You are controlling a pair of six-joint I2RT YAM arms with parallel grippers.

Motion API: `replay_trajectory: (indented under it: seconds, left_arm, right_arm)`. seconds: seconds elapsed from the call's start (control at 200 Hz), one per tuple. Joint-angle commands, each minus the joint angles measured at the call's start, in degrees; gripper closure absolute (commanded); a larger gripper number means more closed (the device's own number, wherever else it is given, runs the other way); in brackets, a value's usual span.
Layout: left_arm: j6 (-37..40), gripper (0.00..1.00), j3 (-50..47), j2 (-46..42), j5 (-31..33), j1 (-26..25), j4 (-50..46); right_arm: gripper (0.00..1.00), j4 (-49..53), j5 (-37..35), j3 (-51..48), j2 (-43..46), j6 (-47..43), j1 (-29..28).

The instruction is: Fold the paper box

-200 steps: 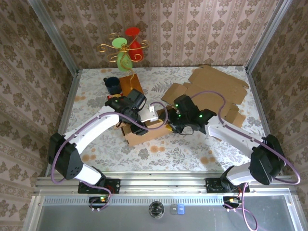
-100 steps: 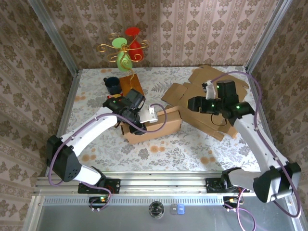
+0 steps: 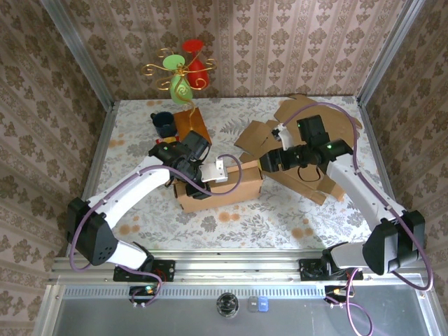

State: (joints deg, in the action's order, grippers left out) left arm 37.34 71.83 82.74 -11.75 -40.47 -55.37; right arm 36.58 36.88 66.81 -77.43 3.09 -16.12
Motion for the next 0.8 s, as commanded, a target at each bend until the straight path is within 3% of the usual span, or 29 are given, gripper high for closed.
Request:
replay_trajectory:
  seconds: [0.0,0.215,0.515,0.795]
  left_arm:
    - [1.5,0.53,-0.2,-1.5,-1.2,0.1,-1.6]
    - [1.4,0.53,0.0,-1.2,-1.3,0.2,-1.4]
    - [1.2,0.53,-0.1,-1.2,-1.3,0.1,-1.2]
    - [1.2,0.53,0.5,-0.5,-1.5,0.1,-1.1]
  right_arm:
    - [0.41,3.1,-0.6,1.9,-1.5,-3.5,-0.7]
    - [0.50,3.9,-3.1,3.1,-1.9,-3.7,-2.6]
    - [0.70,6.8,-11.3,5.1,-1.9,-4.9,-4.0]
    - [0.80,7.5,-15.8,6.4,-3.9,-5.2,-5.5]
